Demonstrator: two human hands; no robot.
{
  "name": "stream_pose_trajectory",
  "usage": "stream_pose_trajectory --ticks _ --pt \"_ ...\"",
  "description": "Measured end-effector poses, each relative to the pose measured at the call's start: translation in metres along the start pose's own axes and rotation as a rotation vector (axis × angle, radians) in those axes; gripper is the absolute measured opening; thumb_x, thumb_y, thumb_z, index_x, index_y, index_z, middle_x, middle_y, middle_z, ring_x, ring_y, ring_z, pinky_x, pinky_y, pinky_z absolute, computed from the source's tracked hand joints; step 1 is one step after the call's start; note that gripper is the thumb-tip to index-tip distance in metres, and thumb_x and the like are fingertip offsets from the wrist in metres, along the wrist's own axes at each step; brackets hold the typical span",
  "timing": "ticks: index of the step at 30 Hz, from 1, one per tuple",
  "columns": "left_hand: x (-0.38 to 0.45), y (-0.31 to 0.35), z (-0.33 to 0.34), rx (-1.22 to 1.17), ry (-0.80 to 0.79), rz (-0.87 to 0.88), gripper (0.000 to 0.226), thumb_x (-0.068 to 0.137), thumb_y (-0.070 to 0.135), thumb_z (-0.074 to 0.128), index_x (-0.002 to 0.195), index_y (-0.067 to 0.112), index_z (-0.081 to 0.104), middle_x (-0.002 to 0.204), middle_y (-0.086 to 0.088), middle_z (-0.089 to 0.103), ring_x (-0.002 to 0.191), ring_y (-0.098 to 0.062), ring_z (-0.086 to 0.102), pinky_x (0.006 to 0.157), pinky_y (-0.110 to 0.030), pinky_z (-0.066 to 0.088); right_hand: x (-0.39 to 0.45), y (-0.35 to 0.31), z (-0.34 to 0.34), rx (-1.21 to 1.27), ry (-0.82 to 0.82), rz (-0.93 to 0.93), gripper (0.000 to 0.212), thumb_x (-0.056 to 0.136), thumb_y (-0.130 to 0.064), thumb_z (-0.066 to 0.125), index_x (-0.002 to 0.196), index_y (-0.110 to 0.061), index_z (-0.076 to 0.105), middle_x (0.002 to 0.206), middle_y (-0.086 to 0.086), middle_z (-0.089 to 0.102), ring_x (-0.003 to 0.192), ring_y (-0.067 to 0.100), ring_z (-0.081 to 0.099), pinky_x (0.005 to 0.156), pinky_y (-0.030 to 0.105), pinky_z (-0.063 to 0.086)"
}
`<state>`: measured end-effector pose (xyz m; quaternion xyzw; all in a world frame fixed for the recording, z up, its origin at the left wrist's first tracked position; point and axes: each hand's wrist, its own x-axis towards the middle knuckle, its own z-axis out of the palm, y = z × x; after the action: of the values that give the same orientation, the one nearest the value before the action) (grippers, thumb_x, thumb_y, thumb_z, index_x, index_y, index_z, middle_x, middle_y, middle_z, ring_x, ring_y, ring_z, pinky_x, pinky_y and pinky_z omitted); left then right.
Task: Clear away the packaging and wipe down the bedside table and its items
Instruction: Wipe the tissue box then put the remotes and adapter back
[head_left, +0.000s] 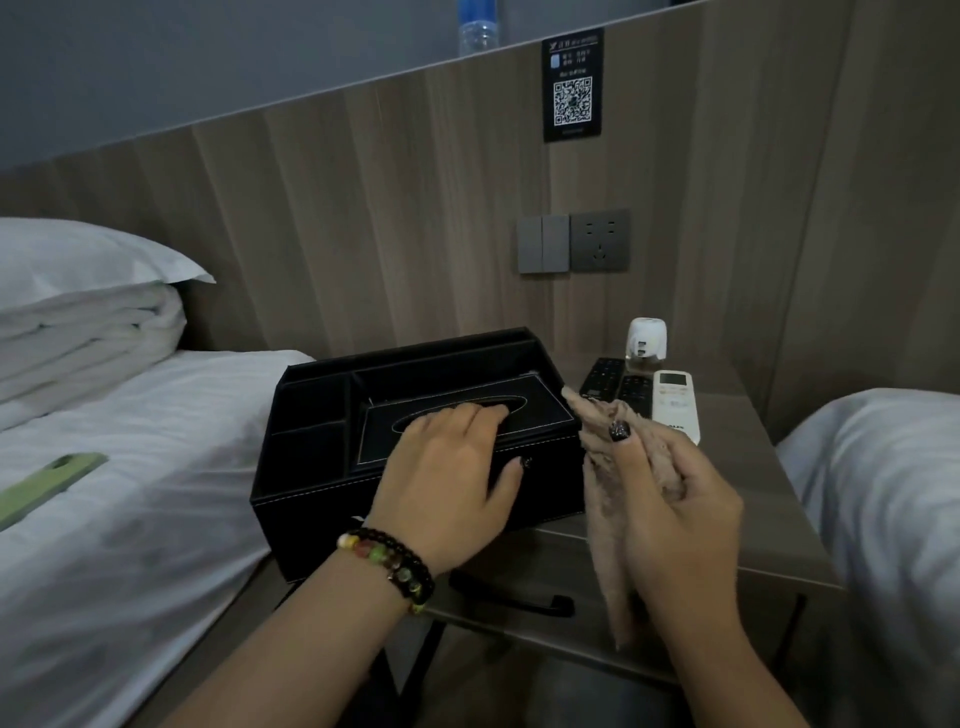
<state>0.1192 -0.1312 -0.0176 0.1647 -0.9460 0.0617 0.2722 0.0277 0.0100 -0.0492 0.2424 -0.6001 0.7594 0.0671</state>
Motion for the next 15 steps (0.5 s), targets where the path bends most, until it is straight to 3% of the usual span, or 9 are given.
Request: stream_pose_trajectory --ticks 3,5,8,10,12,15 --pt "-0.015 -0.032 -0.020 -0.076 0.132 -0.030 0.045 0.089 0.041 0.045 0.122 0.014 0.060 0.114 -0.003 0.063 0.105 -0.021 0.060 0.096 -0.038 0.047 0.003 -0.008 0.006 -0.133 -0.010 -0.127 0.016 0.090 -0.020 0.062 0.101 -0.029 0.071 0.090 -0.014 0.072 0.092 0.001 0.066 0.085 0.025 0.054" --pt "-0.026 -0.062 -0.031 -0.067 0.200 -0.102 0.046 0.088 0.041 0.043 0.119 0.012 0.062 0.116 -0.006 0.063 0.107 -0.024 0.059 0.097 -0.041 0.046 0.011 -0.020 0.019 -0.216 -0.020 -0.250 0.017 0.090 -0.019 0.062 0.100 -0.031 0.069 0.094 -0.014 0.069 0.093 -0.001 0.063 0.086 0.016 0.048" --pt "-0.033 -0.102 -0.036 -0.034 0.187 -0.247 0.057 0.087 0.046 0.037 0.123 0.010 0.060 0.124 -0.009 0.062 0.119 -0.026 0.054 0.104 -0.040 0.040 0.034 -0.043 0.051 -0.433 -0.159 -0.449 0.015 0.092 -0.024 0.060 0.102 -0.023 0.071 0.093 -0.008 0.067 0.086 0.001 0.060 0.078 0.004 0.039" --pt "-0.034 -0.115 -0.031 -0.095 0.159 -0.334 0.063 0.087 0.050 0.034 0.132 0.011 0.055 0.136 -0.008 0.055 0.134 -0.020 0.041 0.113 -0.037 0.029 0.050 -0.053 0.075 -0.614 -0.294 -0.516 0.017 0.093 -0.031 0.057 0.100 -0.021 0.070 0.091 -0.003 0.066 0.082 0.009 0.059 0.073 0.016 0.045" --pt "-0.036 -0.117 -0.021 -0.227 0.157 -0.382 0.055 0.094 0.043 0.041 0.138 0.012 0.050 0.147 -0.006 0.045 0.141 -0.009 0.022 0.117 -0.028 0.014 0.065 -0.050 0.094 -0.807 -0.427 -0.480 0.022 0.095 -0.034 0.054 0.100 -0.019 0.068 0.094 0.003 0.065 0.083 0.019 0.061 0.067 0.030 0.046" --pt "-0.038 -0.117 -0.011 -0.308 0.163 -0.357 0.051 0.097 0.023 0.047 0.146 0.011 0.037 0.154 -0.001 0.032 0.140 0.001 0.005 0.114 -0.017 0.003 0.078 -0.035 0.109 -1.053 -0.628 -0.362 0.024 0.096 -0.035 0.051 0.103 -0.019 0.068 0.104 0.008 0.067 0.096 0.029 0.062 0.069 0.032 0.044"
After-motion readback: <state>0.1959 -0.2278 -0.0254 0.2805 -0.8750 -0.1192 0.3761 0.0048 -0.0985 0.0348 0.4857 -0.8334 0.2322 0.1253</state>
